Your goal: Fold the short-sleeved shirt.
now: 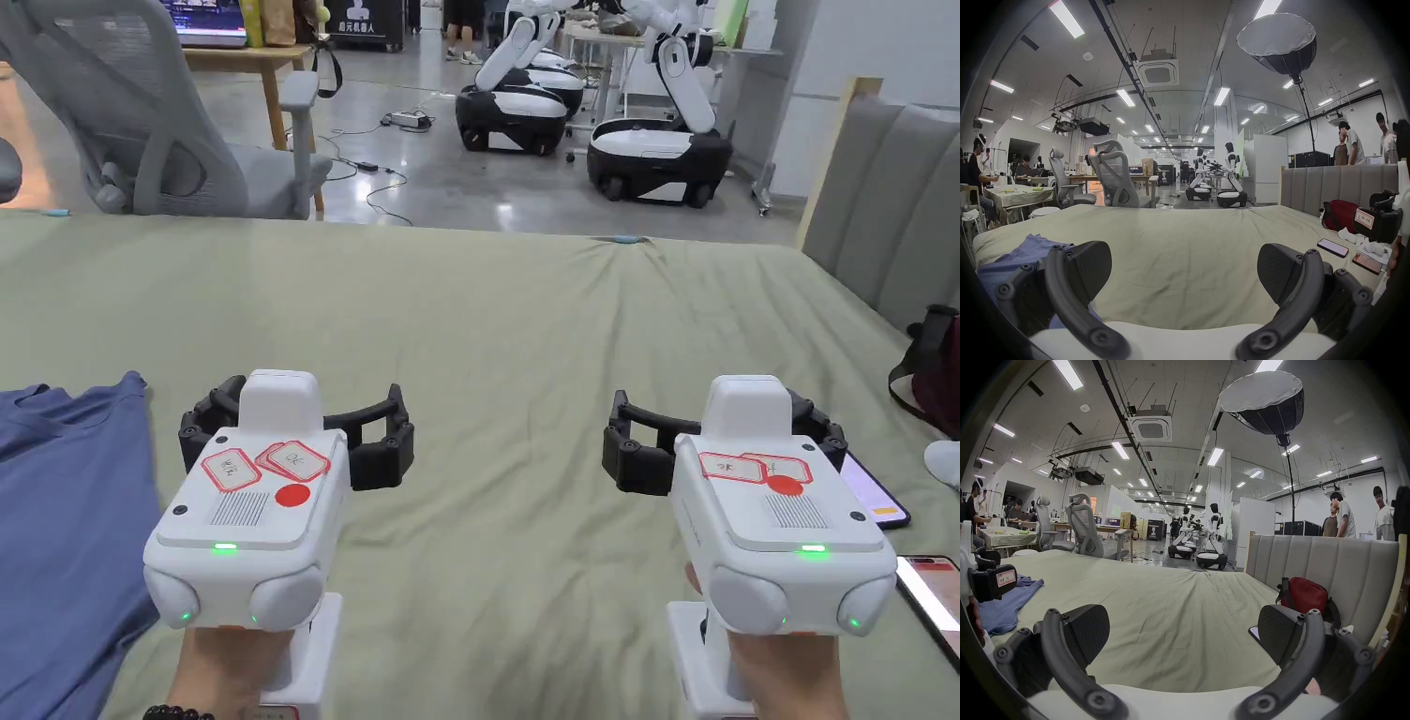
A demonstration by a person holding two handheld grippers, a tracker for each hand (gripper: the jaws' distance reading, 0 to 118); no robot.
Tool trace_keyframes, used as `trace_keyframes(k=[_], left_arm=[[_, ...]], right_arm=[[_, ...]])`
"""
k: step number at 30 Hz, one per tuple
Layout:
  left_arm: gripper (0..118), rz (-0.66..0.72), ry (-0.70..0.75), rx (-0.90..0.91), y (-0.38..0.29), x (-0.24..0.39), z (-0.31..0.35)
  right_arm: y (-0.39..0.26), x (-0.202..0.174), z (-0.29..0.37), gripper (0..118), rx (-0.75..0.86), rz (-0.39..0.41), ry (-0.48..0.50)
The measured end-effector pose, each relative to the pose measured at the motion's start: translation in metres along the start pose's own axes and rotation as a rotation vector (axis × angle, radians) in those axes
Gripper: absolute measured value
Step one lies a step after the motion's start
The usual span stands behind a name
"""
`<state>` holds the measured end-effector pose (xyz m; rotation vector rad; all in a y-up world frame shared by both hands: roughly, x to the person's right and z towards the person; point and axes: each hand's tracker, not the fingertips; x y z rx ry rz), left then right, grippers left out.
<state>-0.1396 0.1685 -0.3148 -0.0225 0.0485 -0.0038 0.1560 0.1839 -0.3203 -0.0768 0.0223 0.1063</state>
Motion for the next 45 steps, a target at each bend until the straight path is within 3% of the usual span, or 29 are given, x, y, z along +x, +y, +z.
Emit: trace_keyframes(k=[45], left_arm=[[118,0.003,-0.014,-0.001,-0.0054,-0.0002,0.0034]], right_arm=[[-0.0080,-0.0051,0.0020,118,-0.012,0.004,0.004]])
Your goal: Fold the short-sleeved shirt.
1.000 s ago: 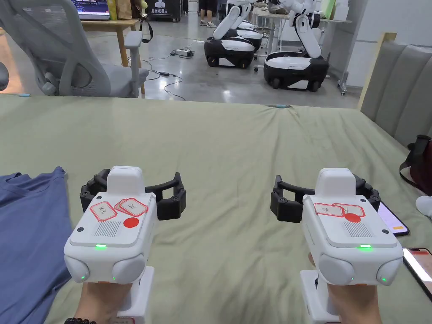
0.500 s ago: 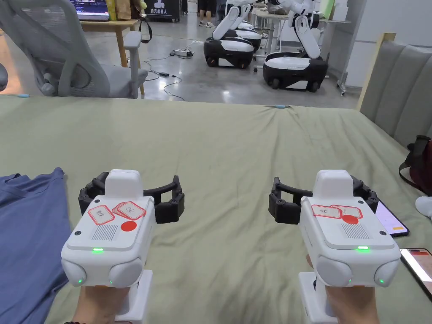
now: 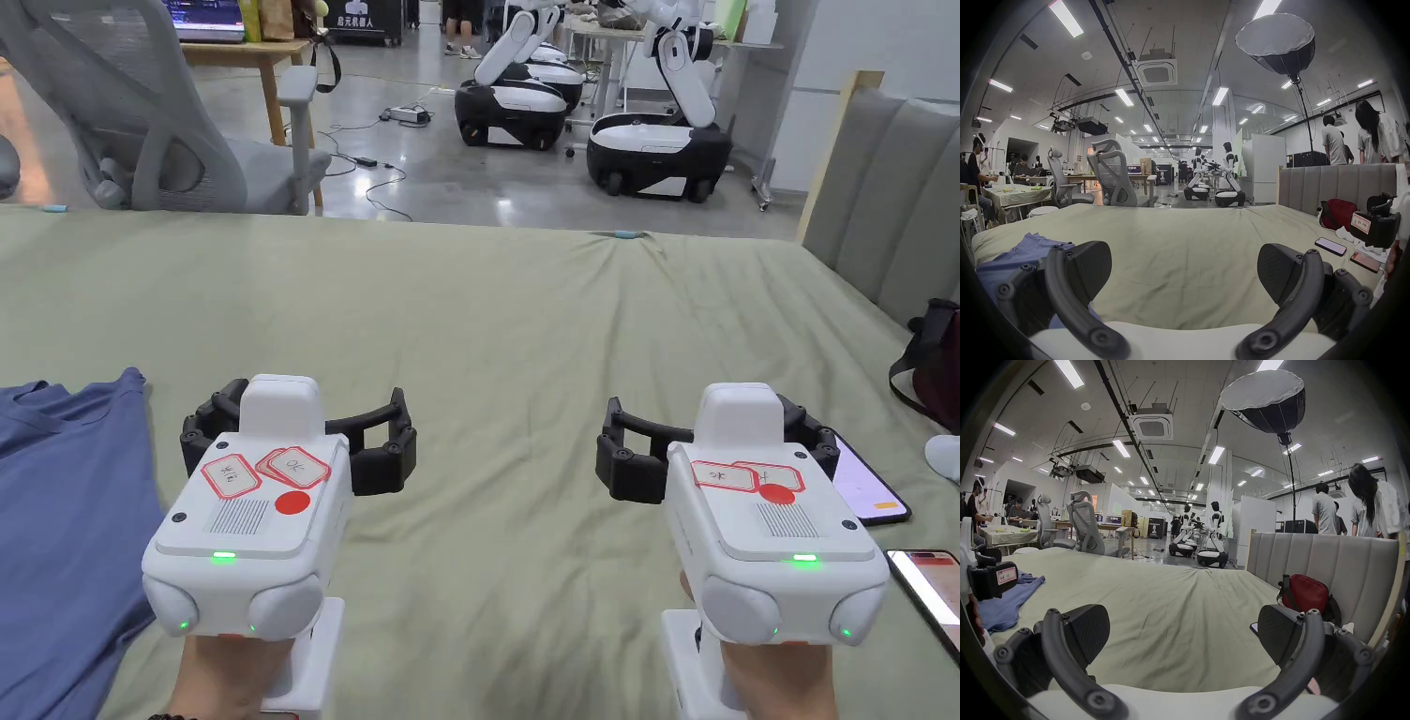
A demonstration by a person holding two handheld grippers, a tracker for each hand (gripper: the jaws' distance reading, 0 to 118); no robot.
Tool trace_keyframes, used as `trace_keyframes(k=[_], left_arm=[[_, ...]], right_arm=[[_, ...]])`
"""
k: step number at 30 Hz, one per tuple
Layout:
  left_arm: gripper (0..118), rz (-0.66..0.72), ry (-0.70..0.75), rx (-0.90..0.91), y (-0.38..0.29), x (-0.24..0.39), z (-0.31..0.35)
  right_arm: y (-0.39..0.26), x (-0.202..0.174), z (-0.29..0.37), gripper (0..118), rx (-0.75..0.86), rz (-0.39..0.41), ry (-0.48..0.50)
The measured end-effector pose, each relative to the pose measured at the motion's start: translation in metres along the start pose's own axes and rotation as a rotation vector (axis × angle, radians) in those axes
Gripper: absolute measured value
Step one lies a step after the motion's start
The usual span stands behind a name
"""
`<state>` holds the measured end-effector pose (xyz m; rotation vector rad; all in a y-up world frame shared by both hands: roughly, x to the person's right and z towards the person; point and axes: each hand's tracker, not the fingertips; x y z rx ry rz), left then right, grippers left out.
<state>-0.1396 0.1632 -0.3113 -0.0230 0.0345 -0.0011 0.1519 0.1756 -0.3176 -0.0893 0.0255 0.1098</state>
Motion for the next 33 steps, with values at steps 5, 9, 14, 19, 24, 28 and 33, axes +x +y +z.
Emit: trace_keyframes(k=[5,9,14,19,24,28,33], left_arm=[[118,0.002,0.002,0.016,0.000,0.000,0.001],[118,0.000,0.000,0.007,0.001,0.001,0.000],[118,-0.005,-0.007,0.007,-0.001,0.003,0.000],[104,-0.009,-0.009,-0.002,-0.003,0.003,0.001],[0,-0.051,0.042,0.015,-0.005,0.005,0.004],[0,-0.033,-0.002,-0.009,-0.005,0.005,0.008],[0,-0.026,0.042,0.006,0.000,-0.013,0.010]], right_arm=[[0.000,0.000,0.000,118,0.008,-0.004,-0.011],[0.000,-0.001,0.001,118,0.012,0.004,-0.020],[-0.001,0.001,0.001,118,0.009,-0.008,-0.006],[-0.001,0.002,0.002,115,0.000,-0.007,-0.013],[-0.003,0.006,0.000,0,-0.018,-0.001,-0.058],[-0.008,0.011,0.002,0,-0.029,-0.027,-0.071],[-0.004,0.002,0.000,0,-0.027,-0.022,-0.067]])
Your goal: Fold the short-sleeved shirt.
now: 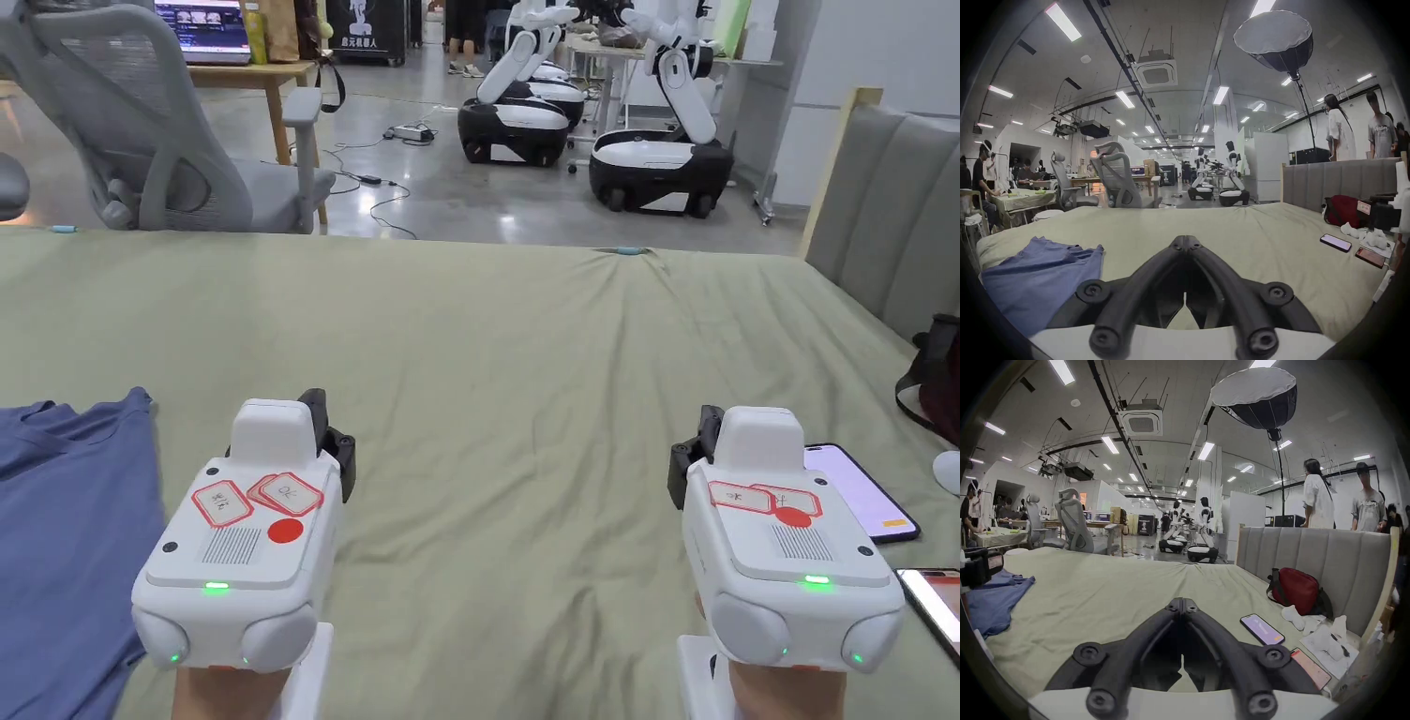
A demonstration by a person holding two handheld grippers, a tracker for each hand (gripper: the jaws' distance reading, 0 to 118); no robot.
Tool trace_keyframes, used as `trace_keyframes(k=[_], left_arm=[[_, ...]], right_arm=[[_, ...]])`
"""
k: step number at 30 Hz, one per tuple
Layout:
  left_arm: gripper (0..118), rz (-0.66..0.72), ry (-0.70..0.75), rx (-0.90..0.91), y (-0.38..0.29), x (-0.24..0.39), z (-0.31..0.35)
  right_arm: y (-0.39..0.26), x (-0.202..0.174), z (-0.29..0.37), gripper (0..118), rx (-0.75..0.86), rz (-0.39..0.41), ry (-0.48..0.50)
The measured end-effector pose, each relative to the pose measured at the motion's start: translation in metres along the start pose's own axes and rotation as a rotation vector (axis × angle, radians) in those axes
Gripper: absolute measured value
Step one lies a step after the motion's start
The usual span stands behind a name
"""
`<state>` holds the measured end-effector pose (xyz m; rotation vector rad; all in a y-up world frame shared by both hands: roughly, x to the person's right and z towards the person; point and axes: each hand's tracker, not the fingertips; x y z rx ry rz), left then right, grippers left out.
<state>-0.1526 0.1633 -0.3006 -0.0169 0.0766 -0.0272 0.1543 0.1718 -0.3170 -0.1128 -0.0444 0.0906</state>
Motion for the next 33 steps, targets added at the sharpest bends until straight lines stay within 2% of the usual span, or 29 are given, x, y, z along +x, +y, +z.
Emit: trace_keyframes(k=[2,5,12,17,24,29,31,32,33], left_arm=[[0,0.017,0.037,0.007,0.004,-0.015,0.003],[0,0.011,0.125,0.023,0.009,-0.049,0.017],[0,-0.017,0.406,-0.010,0.006,-0.152,0.076],[0,0.003,0.502,-0.033,0.002,-0.200,0.108],[0,0.004,0.493,-0.090,0.006,-0.219,0.109],[0,0.137,0.357,-0.322,0.019,-0.249,0.045],[0,0.162,0.259,-0.395,0.023,-0.262,0.013],[9,0.099,0.223,-0.451,0.023,-0.265,-0.008],[22,0.026,0.193,-0.491,0.019,-0.267,-0.026]], right_arm=[[0.004,-0.018,-0.002,0,0.001,0.001,0.029],[0.017,-0.062,-0.005,0,0.035,0.012,0.143],[0.038,-0.190,0.005,0,0.091,0.032,0.451],[0.042,-0.248,0.023,0,0.112,0.038,0.577],[0.038,-0.275,0.017,1,0.087,0.067,0.612],[0.036,-0.280,0.012,1,0.073,0.084,0.603],[0.035,-0.282,0.012,1,0.068,0.089,0.603],[0.033,-0.285,0.010,1,0.061,0.097,0.599],[0.031,-0.287,0.007,1,0.047,0.109,0.599]])
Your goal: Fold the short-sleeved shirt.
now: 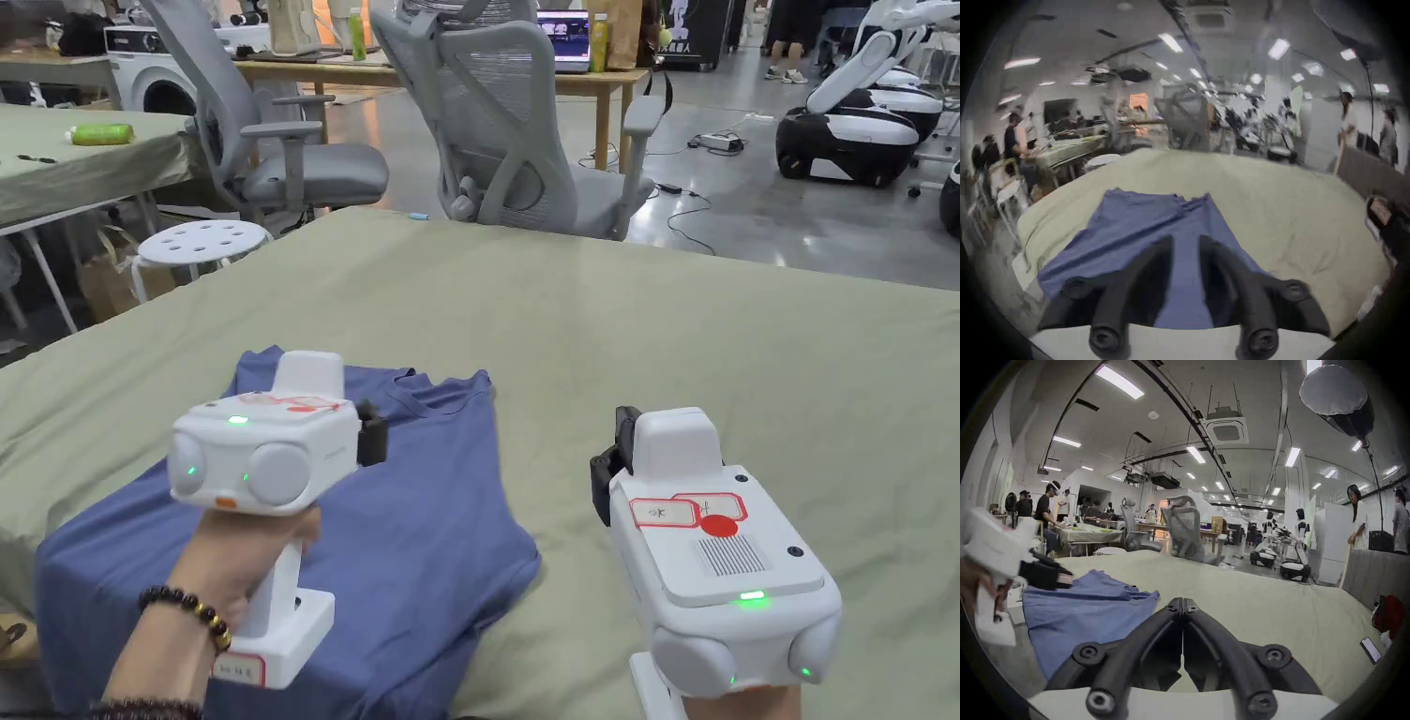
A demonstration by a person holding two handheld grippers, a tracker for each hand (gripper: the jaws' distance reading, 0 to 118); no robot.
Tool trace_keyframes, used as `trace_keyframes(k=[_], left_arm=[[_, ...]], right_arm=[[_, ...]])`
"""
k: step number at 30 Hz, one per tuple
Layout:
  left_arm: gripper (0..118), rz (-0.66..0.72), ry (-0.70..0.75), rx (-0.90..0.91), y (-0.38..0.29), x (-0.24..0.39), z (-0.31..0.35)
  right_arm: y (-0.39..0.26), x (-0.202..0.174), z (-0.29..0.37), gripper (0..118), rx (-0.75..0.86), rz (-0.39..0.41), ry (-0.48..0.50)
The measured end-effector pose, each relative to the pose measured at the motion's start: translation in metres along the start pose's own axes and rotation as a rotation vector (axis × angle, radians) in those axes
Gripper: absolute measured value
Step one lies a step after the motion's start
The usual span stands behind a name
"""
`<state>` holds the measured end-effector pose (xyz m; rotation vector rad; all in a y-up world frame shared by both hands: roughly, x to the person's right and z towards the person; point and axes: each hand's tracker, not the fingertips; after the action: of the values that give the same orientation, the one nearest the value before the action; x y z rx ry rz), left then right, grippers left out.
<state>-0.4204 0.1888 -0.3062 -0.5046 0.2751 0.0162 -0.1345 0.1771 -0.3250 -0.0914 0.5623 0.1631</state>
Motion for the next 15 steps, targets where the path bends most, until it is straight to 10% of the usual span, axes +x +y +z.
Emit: trace_keyframes(k=[5,12,15], left_arm=[[116,-0.062,-0.037,-0.132,0.011,0.005,-0.082],[110,-0.135,-0.053,-0.300,-0.003,0.007,-0.166],[85,-0.132,-0.043,-0.346,-0.021,0.009,-0.188]], right_arm=[[-0.012,-0.005,-0.023,1,-0.042,-0.002,0.011],[-0.028,-0.007,-0.057,1,-0.090,0.010,0.025],[-0.030,-0.006,-0.063,1,-0.098,0.007,0.016]])
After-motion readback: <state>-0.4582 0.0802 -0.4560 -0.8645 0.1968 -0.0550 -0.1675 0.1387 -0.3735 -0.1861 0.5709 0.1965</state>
